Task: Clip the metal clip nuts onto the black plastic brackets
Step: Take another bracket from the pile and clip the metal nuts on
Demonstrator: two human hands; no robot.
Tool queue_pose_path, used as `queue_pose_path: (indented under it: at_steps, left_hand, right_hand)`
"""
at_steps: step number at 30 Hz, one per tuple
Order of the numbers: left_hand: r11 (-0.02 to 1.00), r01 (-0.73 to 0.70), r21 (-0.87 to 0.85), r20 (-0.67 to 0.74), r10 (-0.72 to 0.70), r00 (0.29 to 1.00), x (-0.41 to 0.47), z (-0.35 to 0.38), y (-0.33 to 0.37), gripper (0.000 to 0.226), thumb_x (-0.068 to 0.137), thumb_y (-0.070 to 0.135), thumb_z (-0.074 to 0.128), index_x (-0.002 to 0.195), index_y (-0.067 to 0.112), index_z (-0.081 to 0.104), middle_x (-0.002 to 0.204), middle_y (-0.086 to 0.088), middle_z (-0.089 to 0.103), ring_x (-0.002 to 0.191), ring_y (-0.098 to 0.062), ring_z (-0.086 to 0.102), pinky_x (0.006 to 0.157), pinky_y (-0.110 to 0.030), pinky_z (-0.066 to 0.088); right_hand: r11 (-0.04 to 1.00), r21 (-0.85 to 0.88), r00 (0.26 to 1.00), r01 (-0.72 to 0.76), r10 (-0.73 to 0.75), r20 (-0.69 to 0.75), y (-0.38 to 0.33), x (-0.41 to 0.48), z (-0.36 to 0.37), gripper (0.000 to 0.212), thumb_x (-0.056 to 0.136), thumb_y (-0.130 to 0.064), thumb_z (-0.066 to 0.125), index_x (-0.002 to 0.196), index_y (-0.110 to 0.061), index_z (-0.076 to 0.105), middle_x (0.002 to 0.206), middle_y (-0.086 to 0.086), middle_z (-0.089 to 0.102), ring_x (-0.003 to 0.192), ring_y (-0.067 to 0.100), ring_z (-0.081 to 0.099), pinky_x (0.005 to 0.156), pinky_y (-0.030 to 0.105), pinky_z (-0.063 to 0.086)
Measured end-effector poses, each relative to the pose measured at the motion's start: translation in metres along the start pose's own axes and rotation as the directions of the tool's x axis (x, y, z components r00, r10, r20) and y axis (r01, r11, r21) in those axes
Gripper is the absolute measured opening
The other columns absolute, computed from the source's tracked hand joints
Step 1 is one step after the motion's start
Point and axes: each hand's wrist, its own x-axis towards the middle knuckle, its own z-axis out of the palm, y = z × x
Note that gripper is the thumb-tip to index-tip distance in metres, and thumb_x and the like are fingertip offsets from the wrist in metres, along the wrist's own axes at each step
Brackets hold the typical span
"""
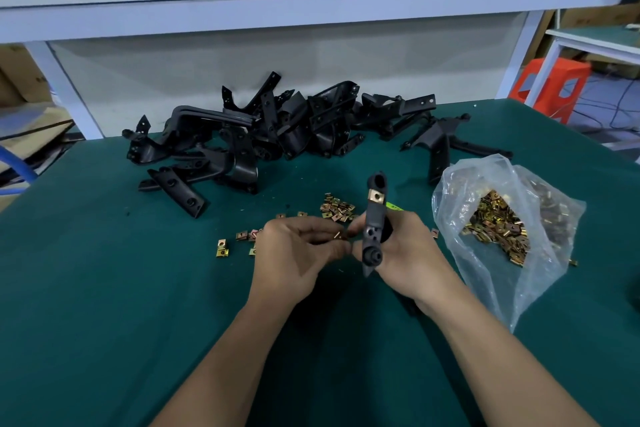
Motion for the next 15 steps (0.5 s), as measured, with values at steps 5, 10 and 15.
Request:
queue_pose_path:
  at_steps: [5,10,15]
  left_hand:
    - [0.997,0.026,0.072,-0.007,-0.026,1.000,0.0025,-0.0005,-0.0091,0.016,0.069,0.015,0.093,0.073,0.026,0.082,0.076,0.007,0.079,0.073,-0.011,0.075,0.068,-0.023,0.058]
    - [0.990,0.111,-0.082,0.126,-0.100,0.987,0.0021,0.0000,-0.0064,0.004,0.077,0.010,0.085,0.080,0.009,0.083,0.074,-0.009,0.078,0.060,-0.012,0.070,0.061,-0.020,0.053]
    - [0.990,0.108,-0.091,0.226,-0.085,0.970,-0.0033,-0.0013,-0.0050,0.022,0.091,0.005,0.074,0.070,0.009,0.079,0.061,0.001,0.073,0.048,-0.003,0.062,0.052,-0.012,0.048]
  right_hand:
    - [0.997,0.021,0.998,0.069,-0.068,-0.008,0.0016,-0.0002,-0.0034,0.023,0.061,-0.031,0.069,0.081,-0.022,0.073,0.069,-0.007,0.065,0.068,0.021,0.059,0.067,0.042,0.051]
    - [0.985,-0.033,0.986,0.168,-0.168,0.017,0.0044,0.0026,-0.0038,0.024,0.077,-0.021,0.062,0.095,-0.008,0.073,0.089,0.017,0.073,0.085,0.041,0.069,0.076,0.057,0.057]
    - [0.982,-0.067,0.983,0.177,-0.173,0.054,0.0050,0.0041,-0.0025,0.045,0.053,-0.049,0.072,0.078,-0.012,0.072,0.081,0.018,0.069,0.076,0.044,0.064,0.065,0.057,0.057]
